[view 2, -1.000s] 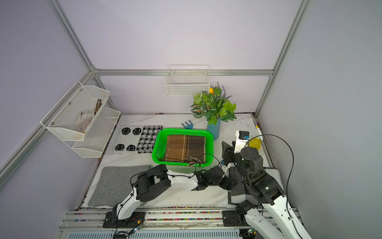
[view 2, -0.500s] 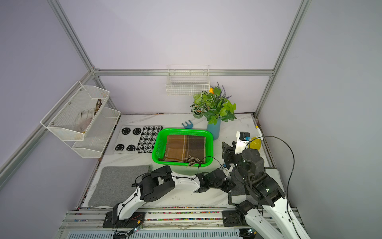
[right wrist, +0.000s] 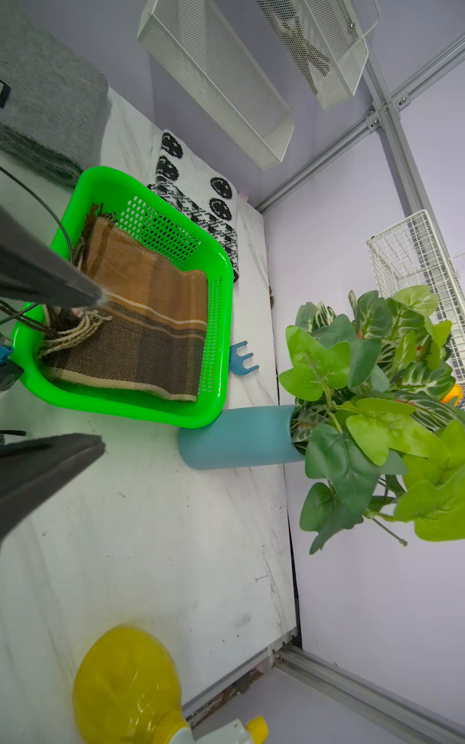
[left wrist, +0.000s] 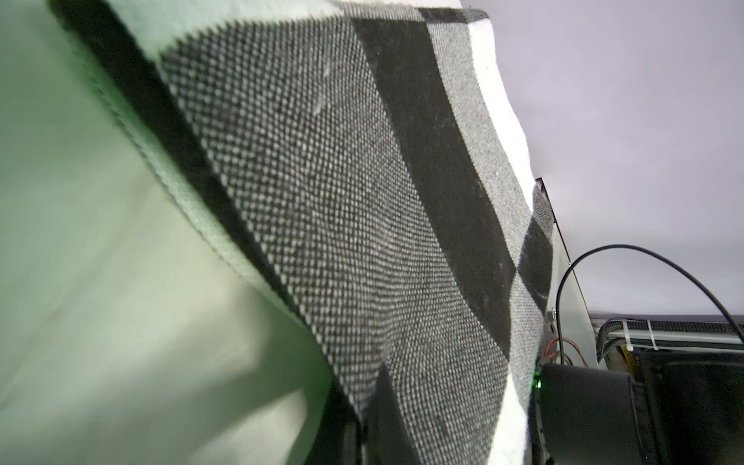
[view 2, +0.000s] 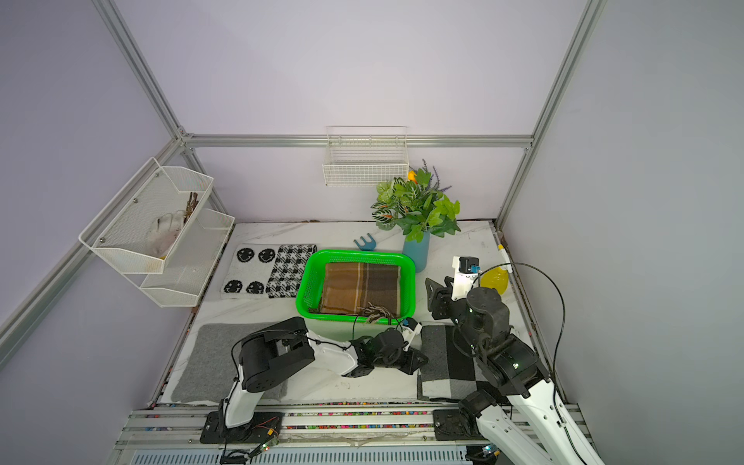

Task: Put the folded scarf in the basket
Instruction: Move the scarf to the center of the board.

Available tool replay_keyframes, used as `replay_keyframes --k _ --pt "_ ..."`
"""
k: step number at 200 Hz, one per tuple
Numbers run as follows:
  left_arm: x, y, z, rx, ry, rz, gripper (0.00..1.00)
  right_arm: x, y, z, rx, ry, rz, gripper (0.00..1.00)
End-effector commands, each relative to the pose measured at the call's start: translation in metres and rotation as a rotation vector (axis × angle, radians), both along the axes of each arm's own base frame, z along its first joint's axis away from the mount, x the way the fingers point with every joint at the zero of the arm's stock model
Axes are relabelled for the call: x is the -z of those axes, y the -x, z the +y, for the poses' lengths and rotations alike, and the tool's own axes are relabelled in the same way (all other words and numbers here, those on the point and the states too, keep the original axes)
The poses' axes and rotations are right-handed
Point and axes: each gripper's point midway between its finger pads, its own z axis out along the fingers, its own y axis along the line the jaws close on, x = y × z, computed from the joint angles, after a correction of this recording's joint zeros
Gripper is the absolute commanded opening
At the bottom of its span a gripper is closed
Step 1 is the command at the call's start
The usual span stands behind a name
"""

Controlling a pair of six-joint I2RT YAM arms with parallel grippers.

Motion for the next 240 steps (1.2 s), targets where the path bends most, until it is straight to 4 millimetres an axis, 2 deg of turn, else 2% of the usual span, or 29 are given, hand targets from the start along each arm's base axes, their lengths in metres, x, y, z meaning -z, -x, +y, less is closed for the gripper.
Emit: replay_keyframes --k 1,26,47,68,108,123,153,185,204,223,228,240 --pt "0.027 0.001 0.045 -0.036 -0.126 0.039 0.00 0.004 -0.003 0.008 -0.034 -0.021 0.003 0.56" --pt "0.038 0.009 0.064 -0.041 -0.157 0.053 0.00 0.016 -0.006 0.013 -0.051 -0.025 0.031 0.56" --pt "0.039 0.002 0.080 -0.065 -0.171 0.045 0.00 0.033 -0.009 0.023 -0.080 -0.056 0.057 0.56" --pt "0.045 -0.002 0.106 -0.108 -0.189 0.059 0.00 0.058 -0.013 0.024 -0.069 -0.052 0.109 0.56" --pt "0.055 0.008 0.155 -0.158 -0.221 0.076 0.00 0.079 -0.022 0.025 -0.044 -0.035 0.151 0.56" --pt "0.058 0.014 0.164 -0.161 -0.228 0.083 0.00 0.082 -0.026 0.024 -0.032 -0.029 0.155 0.57" --pt "0.061 0.018 0.182 -0.182 -0.241 0.088 0.00 0.102 -0.027 0.031 -0.051 -0.034 0.202 0.57" --pt "0.053 0.013 0.206 -0.230 -0.222 0.085 0.00 0.116 -0.022 0.035 -0.058 -0.049 0.235 0.57" --pt "0.042 0.007 0.226 -0.288 -0.222 0.052 0.00 0.123 -0.023 0.035 -0.036 -0.026 0.260 0.57" --pt "0.041 0.005 0.248 -0.342 -0.285 0.028 0.00 0.135 -0.024 0.034 -0.013 -0.006 0.296 0.58" --pt "0.032 0.003 0.251 -0.357 -0.269 0.011 0.00 0.137 -0.024 0.034 -0.011 -0.003 0.299 0.58" --pt "0.029 0.001 0.267 -0.396 -0.281 -0.003 0.00 0.142 -0.022 0.036 -0.011 -0.013 0.303 0.58"
